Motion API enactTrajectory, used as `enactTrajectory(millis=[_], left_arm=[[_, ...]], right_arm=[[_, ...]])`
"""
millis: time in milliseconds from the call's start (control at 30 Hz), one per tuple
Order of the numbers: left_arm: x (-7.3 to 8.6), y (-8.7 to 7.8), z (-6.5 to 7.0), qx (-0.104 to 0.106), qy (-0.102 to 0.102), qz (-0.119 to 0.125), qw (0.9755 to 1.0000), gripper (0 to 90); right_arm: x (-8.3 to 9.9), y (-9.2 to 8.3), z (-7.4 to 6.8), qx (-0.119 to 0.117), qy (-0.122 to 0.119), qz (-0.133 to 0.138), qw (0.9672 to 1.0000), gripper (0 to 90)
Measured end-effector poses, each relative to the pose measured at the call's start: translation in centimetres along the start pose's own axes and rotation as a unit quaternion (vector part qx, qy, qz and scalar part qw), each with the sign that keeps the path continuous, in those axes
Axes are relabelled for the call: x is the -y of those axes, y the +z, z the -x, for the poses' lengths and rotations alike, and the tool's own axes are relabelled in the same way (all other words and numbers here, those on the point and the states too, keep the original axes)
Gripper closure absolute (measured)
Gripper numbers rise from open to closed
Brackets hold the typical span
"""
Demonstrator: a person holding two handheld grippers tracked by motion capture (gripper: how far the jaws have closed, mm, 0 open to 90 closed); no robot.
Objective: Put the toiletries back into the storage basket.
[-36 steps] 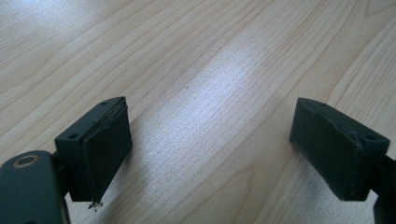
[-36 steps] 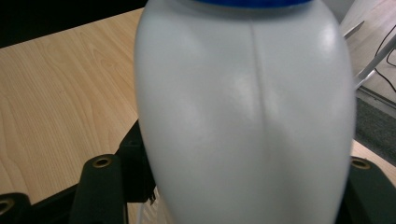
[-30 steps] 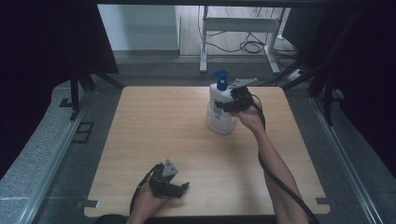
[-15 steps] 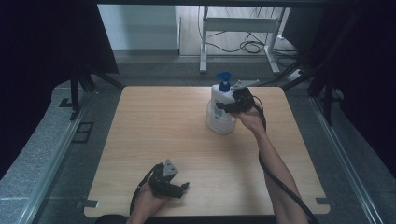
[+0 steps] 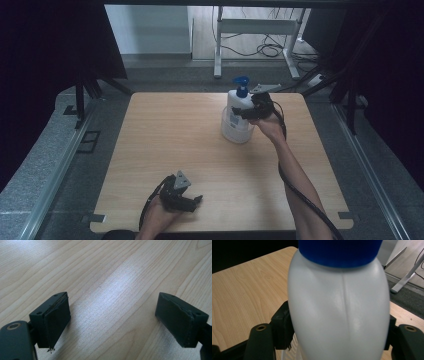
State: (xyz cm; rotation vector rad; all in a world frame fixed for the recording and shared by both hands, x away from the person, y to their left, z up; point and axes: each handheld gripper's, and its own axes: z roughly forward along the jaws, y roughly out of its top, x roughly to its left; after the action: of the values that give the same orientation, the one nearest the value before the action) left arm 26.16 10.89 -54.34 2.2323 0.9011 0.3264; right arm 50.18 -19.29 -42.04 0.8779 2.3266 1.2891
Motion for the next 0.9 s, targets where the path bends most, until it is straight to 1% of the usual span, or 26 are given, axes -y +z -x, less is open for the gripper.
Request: enactTrajectory(millis=[200,400,433,567,633,767,900], left_arm=[[0.0,0.0,0.0,0.000,0.000,0.000,1.0000,11.9],[0.0,0.0,0.0,0.000,0.000,-0.001,1.0000,11.9],[0.0,0.0,0.0,0.000,0.000,-0.001,1.0000,11.9],[0.0,0.0,0.0,0.000,0.000,-0.001,1.0000,11.9],[0.0,0.0,0.0,0.000,0.000,-0.001,1.0000,11.9],[0.0,0.0,0.0,0.000,0.000,0.000,1.0000,11.9],[0.0,0.0,0.0,-0.001,0.000,0.000,1.0000,12.0]], right_arm=[[-0.3,-0.4,-0.2,-0.001,-0.002,0.002,1.0000,29.0],[-0.5,-0.9,-0.1,0.007,0.000,0.009,0.9999,22.5],[-0.5,-0.9,-0.1,0.007,0.000,0.009,0.9999,22.5],[-0.7,-1.3,-0.4,0.006,-0.010,0.012,0.9999,18.4],[-0.8,-1.4,-0.4,0.006,-0.012,0.013,0.9998,17.6],[-1.1,-1.8,-0.8,0.003,-0.014,0.012,0.9998,13.4],[-1.3,-2.1,-0.9,0.003,-0.017,0.011,0.9998,13.0]])
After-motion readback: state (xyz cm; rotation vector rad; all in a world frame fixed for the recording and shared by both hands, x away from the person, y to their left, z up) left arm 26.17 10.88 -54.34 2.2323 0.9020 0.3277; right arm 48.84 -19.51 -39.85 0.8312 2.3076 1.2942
